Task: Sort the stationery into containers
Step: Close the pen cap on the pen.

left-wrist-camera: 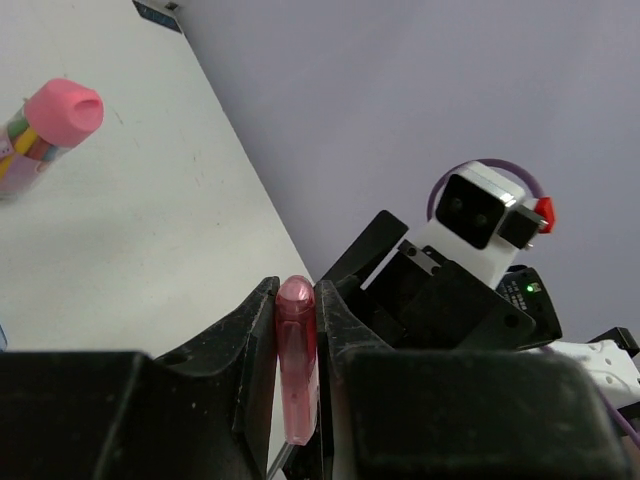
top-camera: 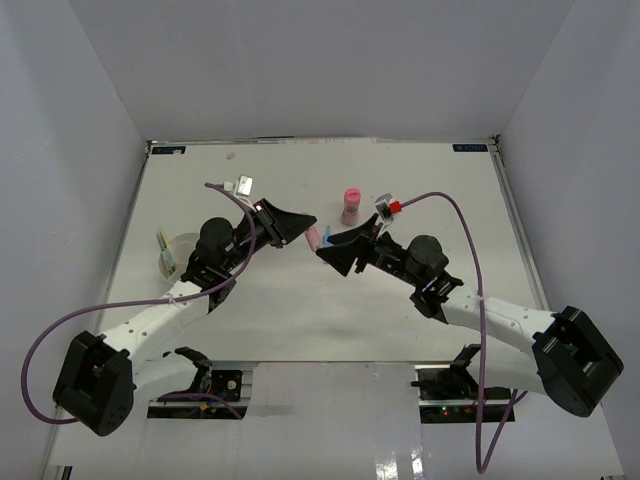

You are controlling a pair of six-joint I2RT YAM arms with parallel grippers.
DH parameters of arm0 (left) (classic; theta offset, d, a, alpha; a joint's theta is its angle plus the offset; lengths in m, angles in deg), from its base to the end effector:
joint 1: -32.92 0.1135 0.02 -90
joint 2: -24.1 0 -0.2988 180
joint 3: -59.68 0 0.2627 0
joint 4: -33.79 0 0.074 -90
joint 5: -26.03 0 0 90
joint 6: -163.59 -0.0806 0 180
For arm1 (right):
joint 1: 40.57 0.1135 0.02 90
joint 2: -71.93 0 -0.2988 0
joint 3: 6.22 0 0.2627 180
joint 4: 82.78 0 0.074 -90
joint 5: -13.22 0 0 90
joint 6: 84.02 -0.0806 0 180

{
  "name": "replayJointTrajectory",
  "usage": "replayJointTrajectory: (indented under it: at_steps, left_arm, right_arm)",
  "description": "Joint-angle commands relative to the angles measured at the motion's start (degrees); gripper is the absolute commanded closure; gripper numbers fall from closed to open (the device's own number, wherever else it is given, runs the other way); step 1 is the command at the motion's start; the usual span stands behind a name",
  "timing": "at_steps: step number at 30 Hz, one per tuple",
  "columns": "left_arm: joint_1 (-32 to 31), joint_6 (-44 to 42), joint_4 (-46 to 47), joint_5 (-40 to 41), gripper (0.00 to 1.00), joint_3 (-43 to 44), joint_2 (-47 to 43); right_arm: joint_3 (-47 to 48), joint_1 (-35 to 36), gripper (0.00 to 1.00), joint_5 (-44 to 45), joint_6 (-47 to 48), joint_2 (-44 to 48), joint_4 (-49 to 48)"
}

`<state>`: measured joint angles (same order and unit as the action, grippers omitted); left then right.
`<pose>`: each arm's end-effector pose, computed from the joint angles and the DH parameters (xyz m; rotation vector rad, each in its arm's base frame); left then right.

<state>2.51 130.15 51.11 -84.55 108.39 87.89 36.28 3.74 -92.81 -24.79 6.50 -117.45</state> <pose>0.2366 -0.1717 0.3191 -0.0721 1.7307 -1.4423 0.1891 0.2157 0.3137 -0.4276 1.4354 1.2701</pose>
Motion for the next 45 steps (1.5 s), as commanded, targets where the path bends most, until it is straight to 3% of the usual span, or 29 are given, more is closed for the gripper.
replayJointTrajectory:
  at_steps: [1,7,11,21,32,43,45]
  left_arm:
    - [0.5,-0.1,5.7,3.3,1.00,-1.9,-3.1]
    - [0.9,1.4,9.6,4.3,1.00,-4.2,-4.8]
    - [0.9,2.0,10.9,4.5,1.00,-5.4,-4.7]
    - [0.9,5.3,18.6,4.5,1.00,-7.8,-3.3]
    - [0.9,4.0,20.4,5.5,1.00,-8.3,-3.9]
    - [0.9,3.7,21.9,3.8,0.99,-8.3,-2.9]
    - [0.9,2.7,21.4,2.7,0.88,-8.3,-3.1]
  right_arm:
    - [2.9,-0.3,0.31,0.5,-5.3,-2.9,-9.1]
    - [3.7,-0.3,0.47,-1.2,-6.5,-6.4,-13.4]
    - [4.4,-0.2,0.50,-2.2,-5.6,-6.5,-14.1]
    - [5.7,-0.2,0.50,-4.8,-6.4,-8.3,-15.4]
    - [5.2,-0.2,0.52,-5.2,-6.5,-8.8,-15.9]
    - [5.2,-0.2,0.83,-6.6,-6.9,-8.8,-16.5]
    - [5.1,-0.2,0.89,-6.6,-6.1,-8.2,-15.7]
